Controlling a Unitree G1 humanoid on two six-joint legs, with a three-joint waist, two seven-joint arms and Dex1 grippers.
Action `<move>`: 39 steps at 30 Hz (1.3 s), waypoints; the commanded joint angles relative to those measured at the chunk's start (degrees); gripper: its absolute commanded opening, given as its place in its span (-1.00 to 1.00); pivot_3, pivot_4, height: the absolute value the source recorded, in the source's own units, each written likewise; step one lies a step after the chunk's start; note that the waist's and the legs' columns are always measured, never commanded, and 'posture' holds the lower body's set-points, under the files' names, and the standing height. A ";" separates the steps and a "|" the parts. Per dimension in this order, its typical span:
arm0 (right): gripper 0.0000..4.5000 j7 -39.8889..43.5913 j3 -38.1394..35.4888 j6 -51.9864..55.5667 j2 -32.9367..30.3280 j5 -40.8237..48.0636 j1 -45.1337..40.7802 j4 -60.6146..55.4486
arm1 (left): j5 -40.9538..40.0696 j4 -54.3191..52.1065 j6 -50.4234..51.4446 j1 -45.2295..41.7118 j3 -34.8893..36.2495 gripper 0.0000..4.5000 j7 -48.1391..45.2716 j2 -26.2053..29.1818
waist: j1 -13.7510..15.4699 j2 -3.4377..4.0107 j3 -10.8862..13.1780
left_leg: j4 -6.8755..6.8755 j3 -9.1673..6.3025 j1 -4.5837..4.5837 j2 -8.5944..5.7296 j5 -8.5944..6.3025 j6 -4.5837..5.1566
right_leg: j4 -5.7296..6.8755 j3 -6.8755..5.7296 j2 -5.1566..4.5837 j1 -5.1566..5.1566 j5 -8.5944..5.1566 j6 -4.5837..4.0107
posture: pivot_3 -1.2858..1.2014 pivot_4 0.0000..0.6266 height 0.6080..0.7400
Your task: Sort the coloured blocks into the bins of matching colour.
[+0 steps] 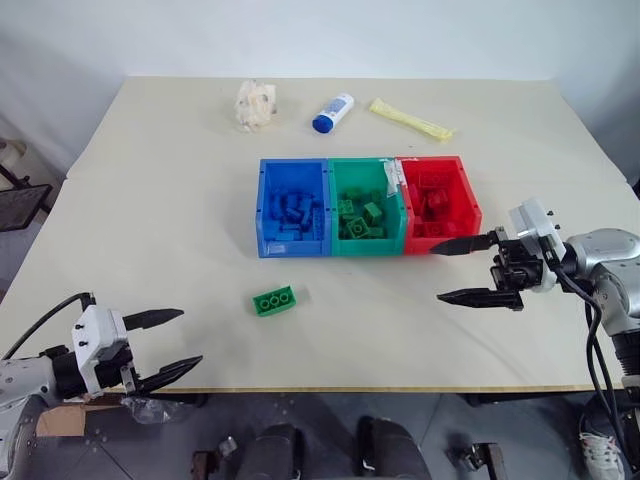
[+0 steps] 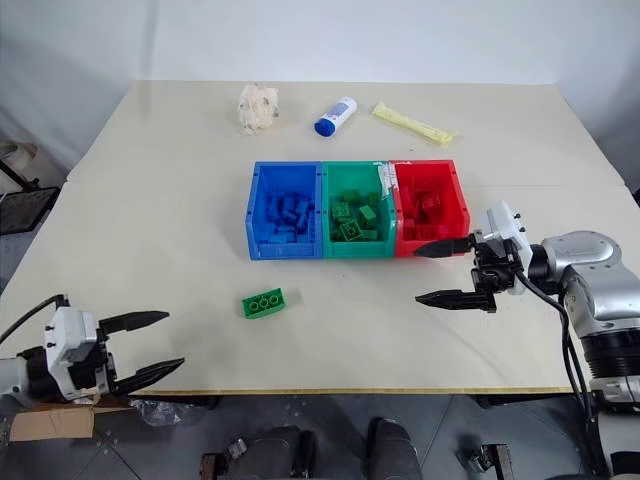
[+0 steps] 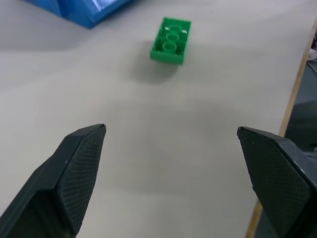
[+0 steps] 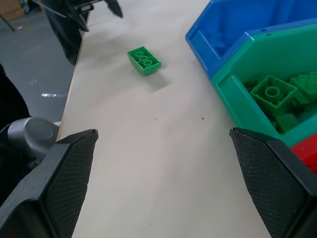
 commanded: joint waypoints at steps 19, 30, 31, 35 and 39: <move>0.98 -1.12 -10.91 2.35 2.49 8.84 6.29 -16.34 | 14.27 11.60 -1.37 -28.06 -27.12 1.00 6.16 -6.10 | 1.23 -0.02 0.00 | 0.17 0.10 0.00 -0.01 0.01 0.01 | 0.41 -0.04 0.19 -0.01 0.02 0.03 | 0.03 -0.52 1.00; 1.00 -4.25 -16.26 3.81 2.94 9.22 10.44 -20.13 | 15.31 19.43 -3.49 -34.59 -30.25 -0.08 1.27 -7.42 | 1.31 -0.02 0.00 | 0.30 0.06 -0.02 -0.05 0.03 0.05 | 0.46 -0.10 0.20 0.03 0.05 0.09 | 0.03 -0.52 1.00; 1.00 -4.28 -16.39 3.83 2.99 9.27 10.58 -20.09 | 15.28 19.50 -3.57 -34.68 -30.29 -0.24 1.00 -7.51 | 1.30 -0.02 0.00 | 0.32 0.06 -0.03 -0.03 0.03 0.05 | 0.46 -0.09 0.20 0.04 0.05 0.09 | 0.03 -0.52 1.00; 1.00 -4.02 -16.88 3.36 3.01 8.69 11.27 -19.20 | 14.80 18.57 -3.00 -34.91 -30.09 -0.34 0.76 -8.01 | 1.39 -0.02 0.00 | 0.33 0.06 -0.03 -0.04 0.03 0.06 | 0.47 -0.08 0.20 0.05 0.05 0.09 | 0.03 -0.52 1.00; 1.00 -4.94 -18.02 3.43 3.07 8.28 11.78 -18.27 | 13.52 14.82 -0.68 -35.73 -30.00 -0.34 1.10 -8.67 | 1.40 -0.02 0.00 | 0.33 0.05 -0.03 -0.05 0.03 0.06 | 0.47 -0.07 0.19 0.06 0.05 0.09 | 0.03 -0.52 1.00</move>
